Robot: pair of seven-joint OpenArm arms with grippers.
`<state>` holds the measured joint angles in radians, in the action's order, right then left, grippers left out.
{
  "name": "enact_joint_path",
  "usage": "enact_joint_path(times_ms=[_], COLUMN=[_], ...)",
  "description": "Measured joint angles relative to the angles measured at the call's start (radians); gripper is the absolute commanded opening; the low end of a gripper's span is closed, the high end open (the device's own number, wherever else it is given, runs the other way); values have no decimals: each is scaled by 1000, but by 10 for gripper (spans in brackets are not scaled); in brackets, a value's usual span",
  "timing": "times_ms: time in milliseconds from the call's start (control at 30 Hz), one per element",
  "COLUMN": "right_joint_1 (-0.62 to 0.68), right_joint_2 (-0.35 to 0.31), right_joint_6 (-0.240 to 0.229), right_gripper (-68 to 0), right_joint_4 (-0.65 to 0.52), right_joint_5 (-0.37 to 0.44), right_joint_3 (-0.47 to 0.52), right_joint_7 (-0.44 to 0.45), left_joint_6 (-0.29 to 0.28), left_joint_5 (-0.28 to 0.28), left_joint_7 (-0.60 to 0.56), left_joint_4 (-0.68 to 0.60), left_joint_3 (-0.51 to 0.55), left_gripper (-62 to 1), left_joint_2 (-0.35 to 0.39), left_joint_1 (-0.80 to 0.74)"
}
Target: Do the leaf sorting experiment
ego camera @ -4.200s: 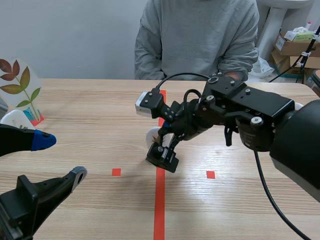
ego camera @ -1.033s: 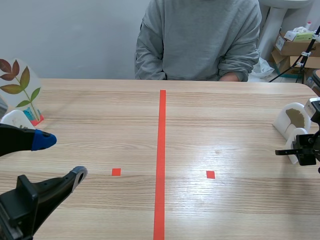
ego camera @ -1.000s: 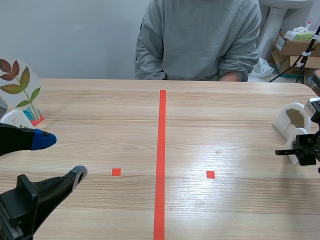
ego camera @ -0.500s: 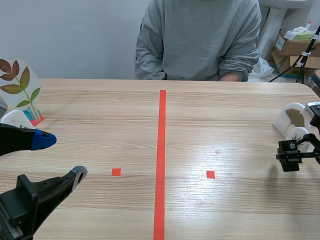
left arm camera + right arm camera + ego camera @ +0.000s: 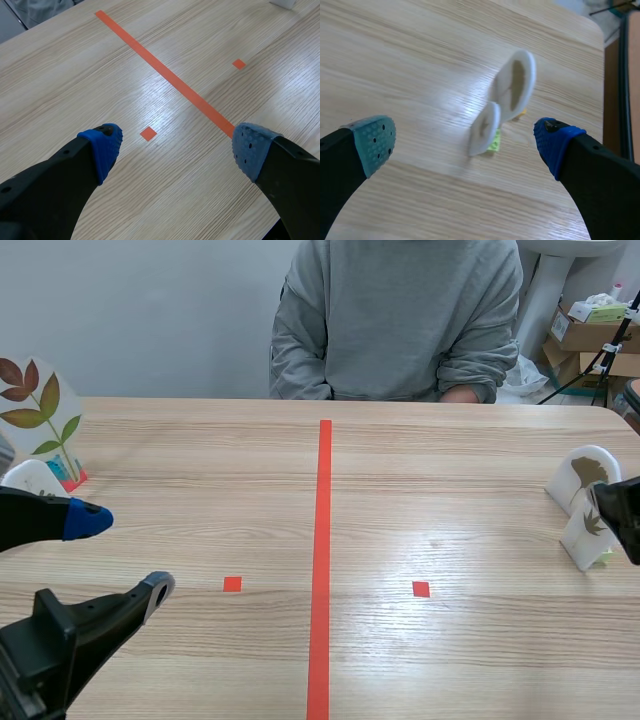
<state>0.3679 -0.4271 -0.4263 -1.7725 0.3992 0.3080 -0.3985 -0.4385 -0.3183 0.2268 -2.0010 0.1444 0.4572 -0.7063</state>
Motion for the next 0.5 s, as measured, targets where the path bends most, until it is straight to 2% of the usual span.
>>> enact_joint_path(times_ms=[67, 133, 300, 367, 500], right_joint_1=[59, 108, 193, 220, 262], right_joint_2=[0, 0, 0, -2, -66], right_joint_6=[-1, -22, -57, -72, -87], right_gripper=[-110, -110, -110, -110, -110], right_joint_4=[-78, -153, -339, -407, -511], right_joint_5=[43, 81, 111, 132, 147], right_joint_3=[7, 8, 6, 6, -16], right_joint_7=[-4, -24, -129, -139, -142], left_joint_6=[0, 0, 0, 0, 0], left_joint_5=[0, 0, 0, 2, 4], left_joint_7=[0, -11, -14, -14, -14], left_joint_4=[0, 0, 0, 0, 0], left_joint_3=[0, 0, 0, 0, 0], left_gripper=[-132, -132, -132, -132, -132], left_joint_2=[0, 0, 0, 0, 0], left_joint_1=[0, 0, 0, 3, 25])
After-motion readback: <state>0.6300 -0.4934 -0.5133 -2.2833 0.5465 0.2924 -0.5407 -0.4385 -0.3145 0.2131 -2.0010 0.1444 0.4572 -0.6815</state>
